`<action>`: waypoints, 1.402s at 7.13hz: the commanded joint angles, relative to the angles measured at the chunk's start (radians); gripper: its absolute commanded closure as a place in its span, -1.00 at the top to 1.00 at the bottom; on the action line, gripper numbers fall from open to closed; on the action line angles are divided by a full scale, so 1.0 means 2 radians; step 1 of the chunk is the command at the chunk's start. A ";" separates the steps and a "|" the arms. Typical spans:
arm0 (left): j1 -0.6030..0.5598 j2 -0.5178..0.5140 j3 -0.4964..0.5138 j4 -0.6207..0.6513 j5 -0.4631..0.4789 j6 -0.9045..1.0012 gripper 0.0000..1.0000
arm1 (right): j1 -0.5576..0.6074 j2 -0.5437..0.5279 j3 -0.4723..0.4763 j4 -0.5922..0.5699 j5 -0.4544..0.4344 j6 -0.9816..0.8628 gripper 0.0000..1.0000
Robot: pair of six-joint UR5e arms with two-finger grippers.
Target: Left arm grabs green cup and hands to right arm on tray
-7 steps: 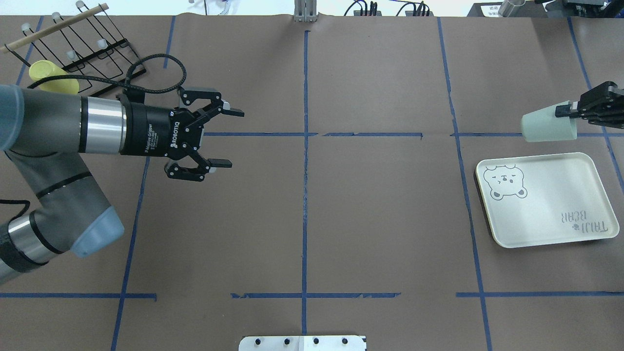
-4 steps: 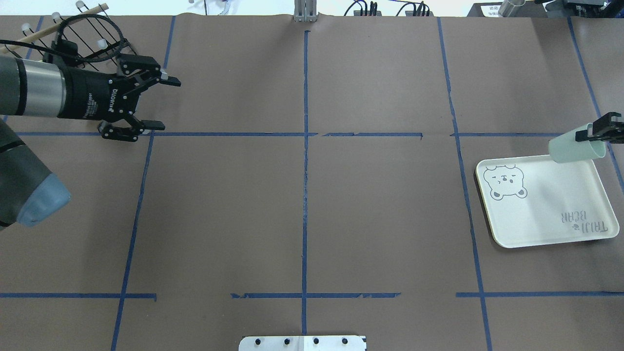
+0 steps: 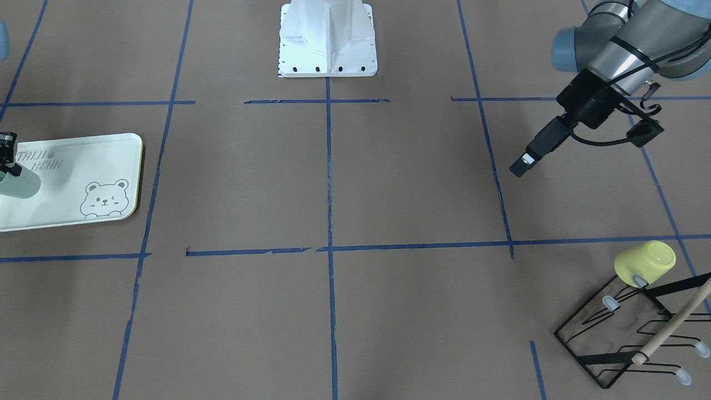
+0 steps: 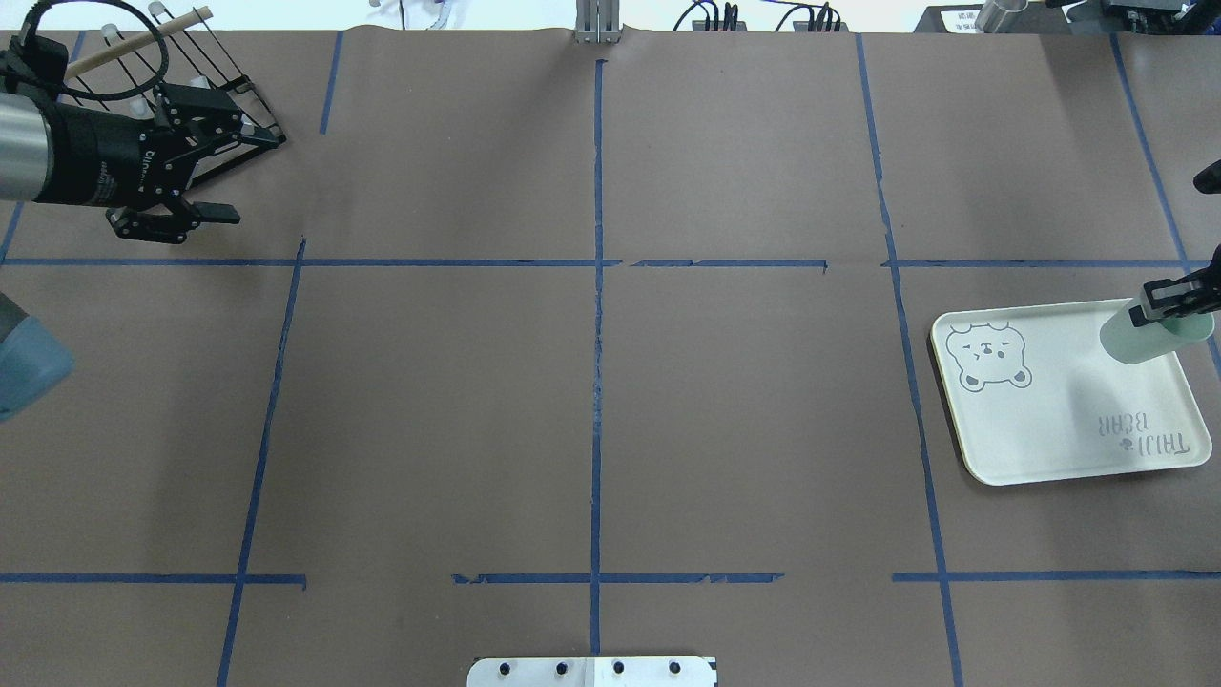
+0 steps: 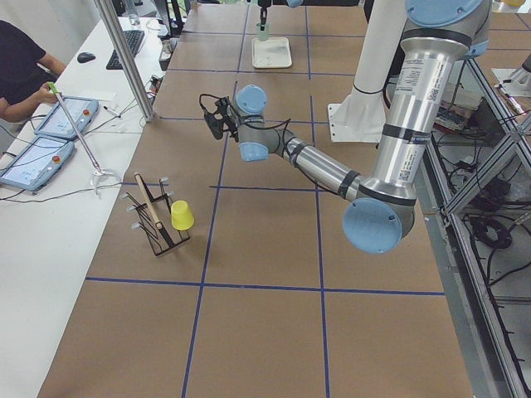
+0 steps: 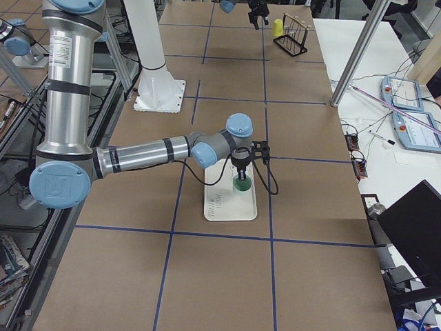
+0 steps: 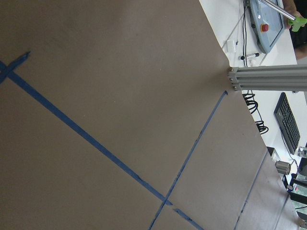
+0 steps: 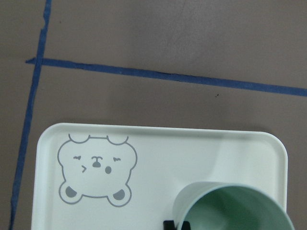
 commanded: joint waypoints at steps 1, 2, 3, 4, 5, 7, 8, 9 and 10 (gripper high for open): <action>-0.014 0.024 -0.003 0.011 0.003 0.052 1.00 | -0.032 -0.002 0.021 -0.052 -0.032 -0.023 -0.97; -0.014 0.024 -0.004 0.011 0.003 0.052 1.00 | -0.055 -0.001 0.020 -0.050 -0.032 -0.019 -0.95; -0.014 0.024 -0.005 0.011 0.003 0.052 1.00 | -0.069 0.004 0.023 -0.048 -0.030 -0.017 -0.95; -0.014 0.025 -0.008 0.011 0.003 0.052 1.00 | -0.083 0.008 0.024 -0.047 -0.032 -0.011 -0.94; -0.014 0.026 -0.008 0.011 0.003 0.052 1.00 | -0.090 0.008 0.024 -0.047 -0.044 -0.011 -0.87; -0.014 0.026 -0.009 0.011 0.004 0.052 1.00 | -0.111 0.009 0.021 -0.048 -0.069 -0.011 -0.71; -0.014 0.027 -0.012 0.011 0.004 0.052 1.00 | -0.111 0.009 0.021 -0.048 -0.070 -0.011 -0.61; -0.013 0.035 -0.019 0.011 0.004 0.052 1.00 | -0.111 0.009 0.020 -0.048 -0.070 -0.012 -0.04; -0.014 0.035 -0.019 0.011 0.004 0.052 1.00 | -0.111 0.009 0.021 -0.048 -0.071 -0.012 0.34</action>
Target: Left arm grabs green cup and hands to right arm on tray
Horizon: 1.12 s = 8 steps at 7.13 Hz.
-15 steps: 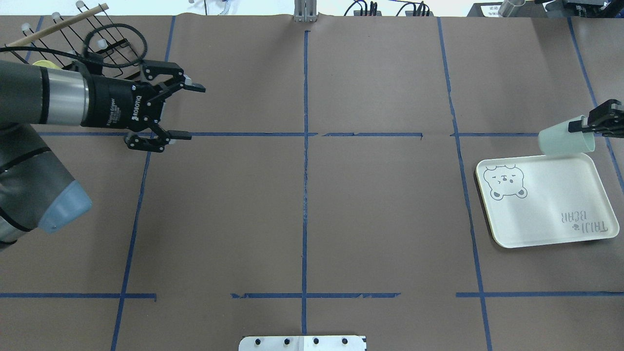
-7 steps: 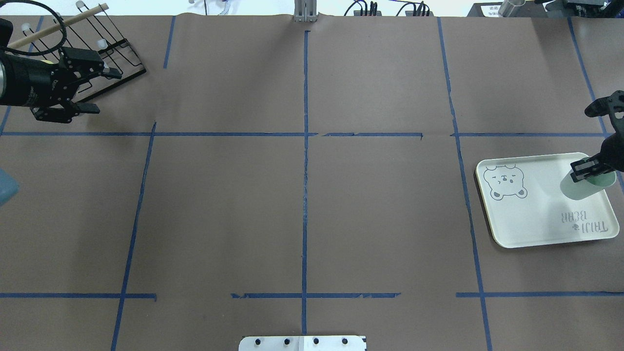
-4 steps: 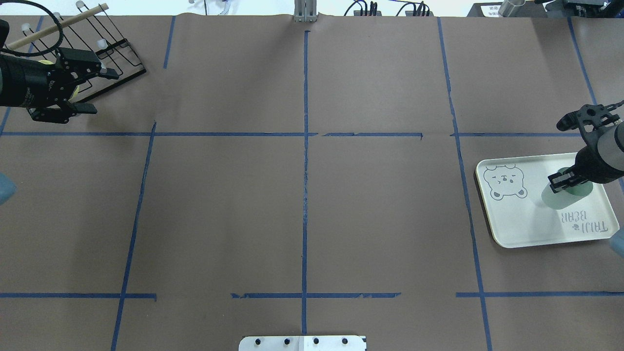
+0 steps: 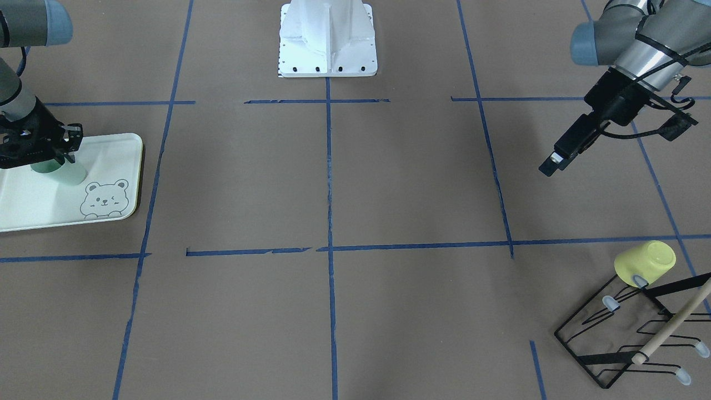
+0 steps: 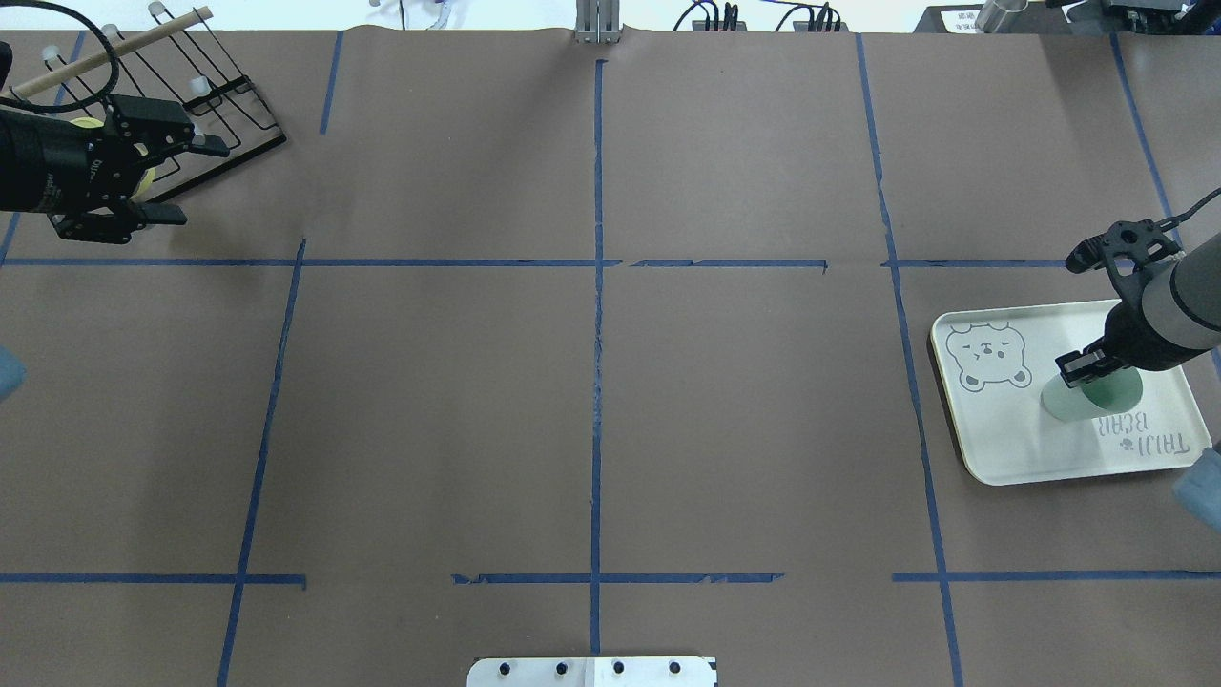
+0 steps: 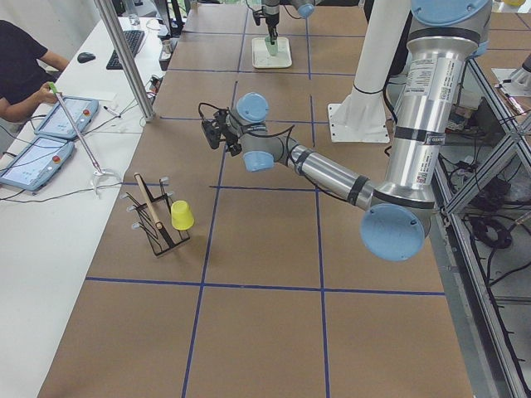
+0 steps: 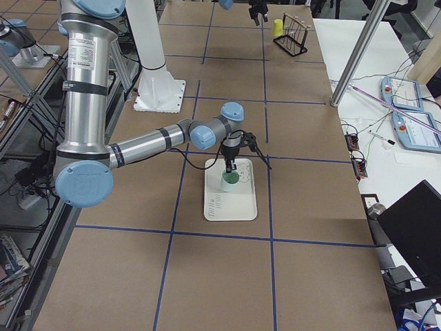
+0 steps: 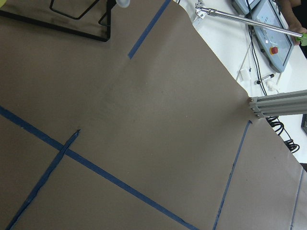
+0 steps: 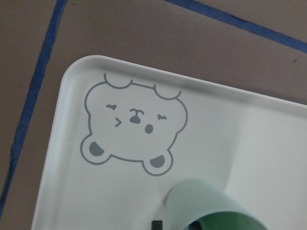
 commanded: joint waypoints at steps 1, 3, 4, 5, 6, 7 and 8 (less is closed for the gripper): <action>0.000 0.003 -0.003 0.000 0.000 0.000 1.00 | 0.002 0.000 0.008 0.000 0.001 0.000 0.57; 0.000 0.006 -0.006 0.000 0.000 0.001 1.00 | 0.039 -0.015 0.077 -0.006 0.026 -0.001 1.00; 0.003 0.022 -0.006 0.002 0.000 0.040 1.00 | 0.106 -0.018 0.082 -0.005 0.077 -0.006 1.00; 0.000 0.070 -0.015 0.003 -0.001 0.126 1.00 | 0.168 -0.018 0.077 -0.005 0.130 -0.008 1.00; -0.006 0.118 -0.022 0.003 -0.003 0.206 1.00 | 0.208 -0.040 0.076 -0.005 0.137 -0.037 1.00; -0.027 0.162 -0.020 0.004 -0.004 0.297 1.00 | 0.250 -0.062 0.055 -0.007 0.138 -0.128 1.00; -0.049 0.193 -0.016 0.005 -0.005 0.386 1.00 | 0.281 -0.070 0.037 -0.008 0.138 -0.185 1.00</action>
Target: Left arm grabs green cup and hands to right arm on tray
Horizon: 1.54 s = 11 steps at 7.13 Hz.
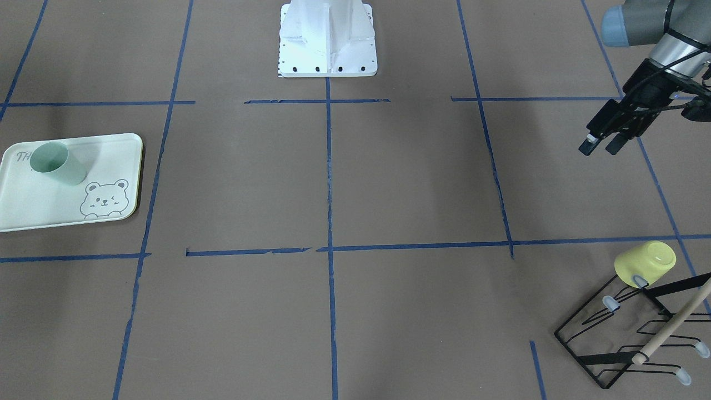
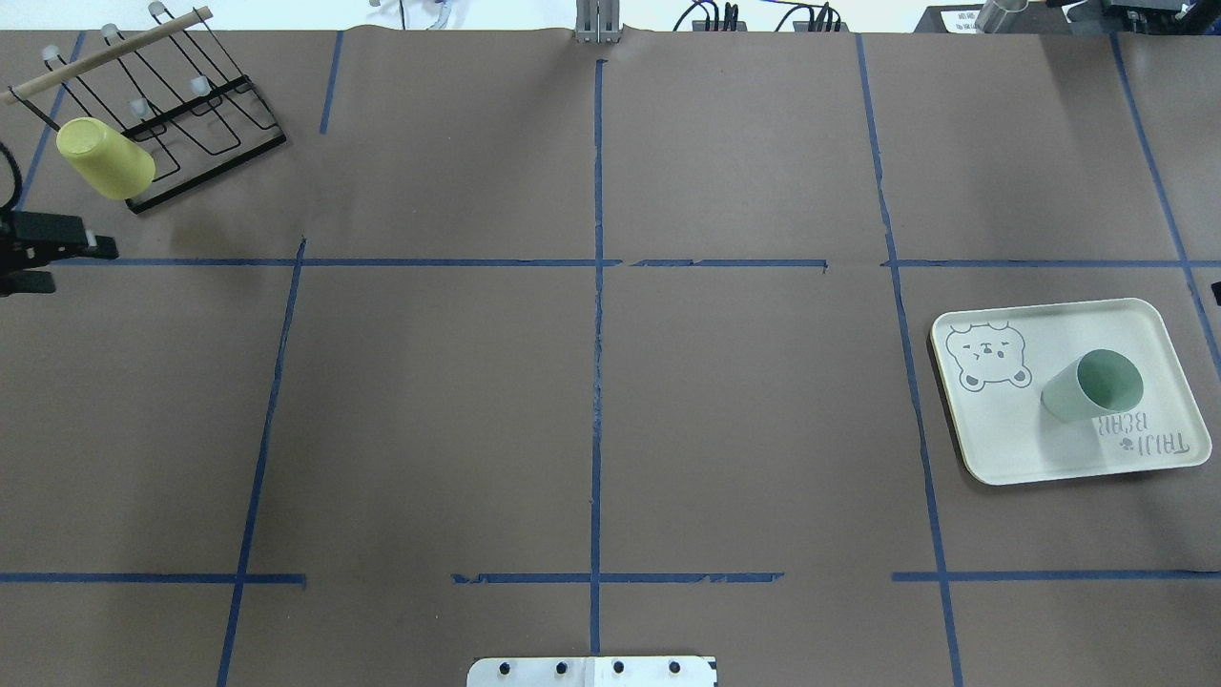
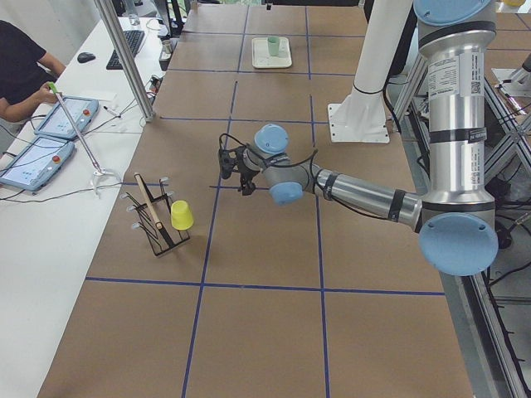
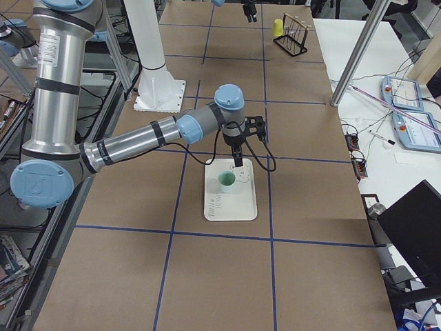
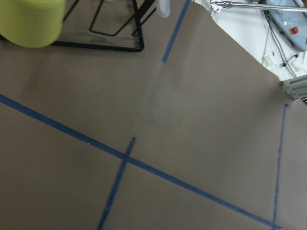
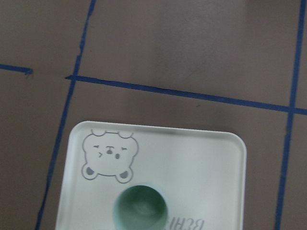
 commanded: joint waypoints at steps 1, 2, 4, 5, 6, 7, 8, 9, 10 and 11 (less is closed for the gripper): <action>-0.054 0.057 0.008 0.009 -0.008 0.183 1.00 | 0.059 -0.016 -0.031 -0.002 0.004 -0.096 1.00; -0.109 0.058 0.005 0.059 -0.045 0.280 1.00 | 0.068 -0.016 -0.044 -0.002 0.004 -0.121 1.00; -0.221 0.054 -0.006 0.217 -0.115 0.499 1.00 | 0.073 -0.024 -0.050 -0.001 0.004 -0.135 1.00; -0.238 0.052 -0.013 0.284 -0.116 0.572 1.00 | 0.073 -0.030 -0.048 -0.001 0.003 -0.135 1.00; -0.240 0.052 -0.034 0.352 -0.113 0.604 1.00 | 0.073 -0.030 -0.051 -0.001 -0.002 -0.136 1.00; -0.251 0.052 -0.038 0.391 -0.112 0.638 1.00 | 0.073 -0.036 -0.050 -0.001 -0.004 -0.136 1.00; -0.255 0.052 -0.039 0.428 -0.114 0.675 1.00 | 0.073 -0.044 -0.050 -0.001 -0.005 -0.136 1.00; -0.256 0.055 -0.038 0.466 -0.117 0.716 1.00 | 0.073 -0.051 -0.050 -0.001 -0.008 -0.136 1.00; -0.256 0.050 -0.046 0.501 -0.117 0.721 1.00 | 0.073 -0.056 -0.050 -0.002 -0.009 -0.136 1.00; -0.256 0.051 -0.060 0.530 -0.117 0.721 1.00 | 0.066 -0.056 -0.048 -0.028 -0.008 -0.137 1.00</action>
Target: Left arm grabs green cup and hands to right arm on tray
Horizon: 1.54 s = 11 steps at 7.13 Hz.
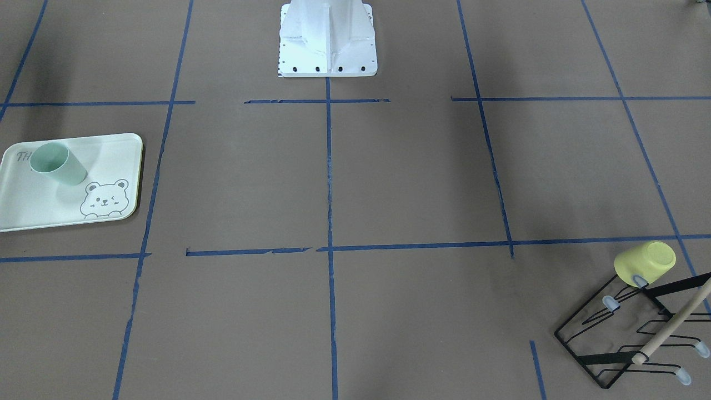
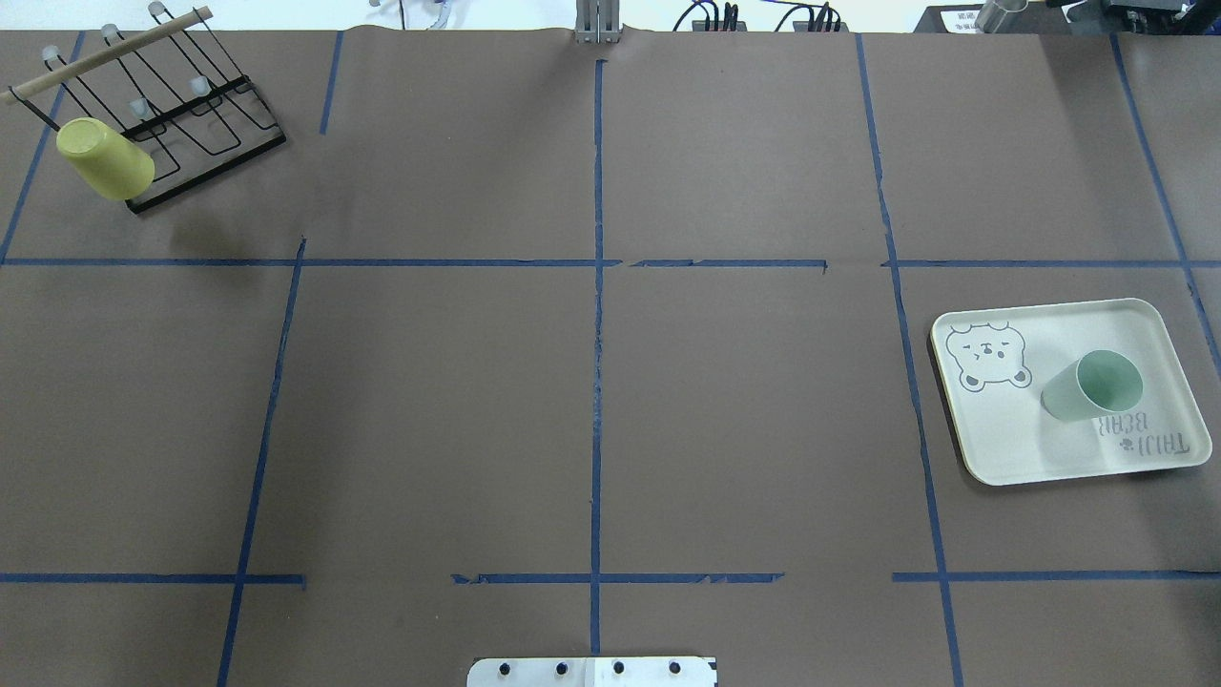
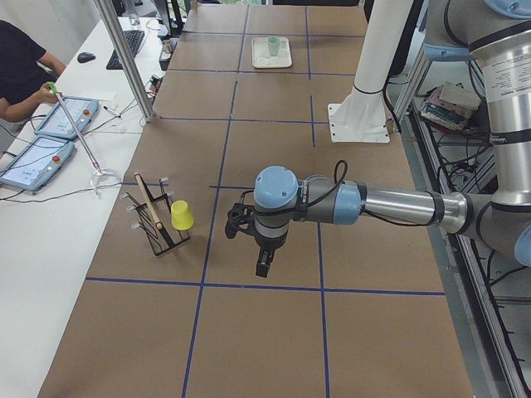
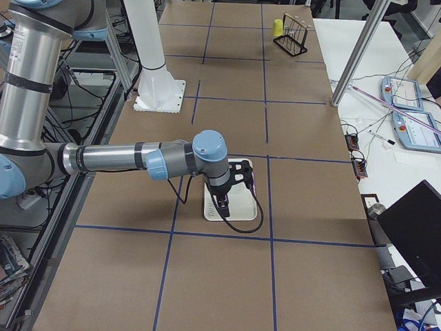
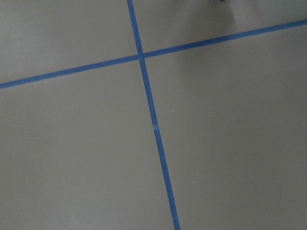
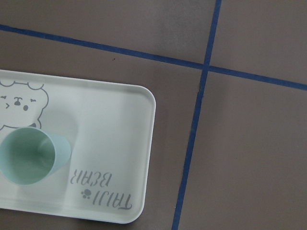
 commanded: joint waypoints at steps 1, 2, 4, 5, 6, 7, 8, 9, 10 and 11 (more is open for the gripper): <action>-0.001 0.000 -0.015 0.045 0.000 0.001 1.00 | -0.004 -0.007 0.008 -0.028 0.001 -0.005 1.00; -0.001 0.000 -0.021 0.043 -0.002 -0.025 1.00 | -0.005 -0.009 0.005 -0.028 0.001 -0.010 1.00; -0.001 0.001 -0.020 0.038 -0.001 -0.034 1.00 | -0.005 -0.006 0.017 -0.072 0.007 -0.014 1.00; -0.001 0.003 -0.020 0.037 -0.001 -0.030 1.00 | -0.004 -0.008 0.026 -0.090 0.007 -0.033 1.00; 0.000 0.004 -0.020 0.036 -0.001 -0.029 1.00 | -0.004 -0.005 0.028 -0.095 0.007 -0.045 1.00; 0.001 0.003 -0.021 0.035 -0.002 -0.030 1.00 | -0.004 0.000 0.021 -0.095 0.001 -0.046 1.00; 0.002 0.002 -0.020 0.029 -0.005 -0.033 1.00 | -0.004 0.003 0.024 -0.095 0.007 -0.046 1.00; 0.003 0.003 -0.016 0.027 -0.032 -0.027 1.00 | -0.004 0.004 0.021 -0.095 0.007 -0.046 1.00; 0.003 0.007 -0.022 0.012 -0.039 -0.027 1.00 | -0.004 0.004 0.022 -0.095 0.007 -0.046 1.00; 0.003 0.008 -0.017 0.010 -0.036 -0.028 1.00 | -0.004 0.007 0.020 -0.095 0.007 -0.044 1.00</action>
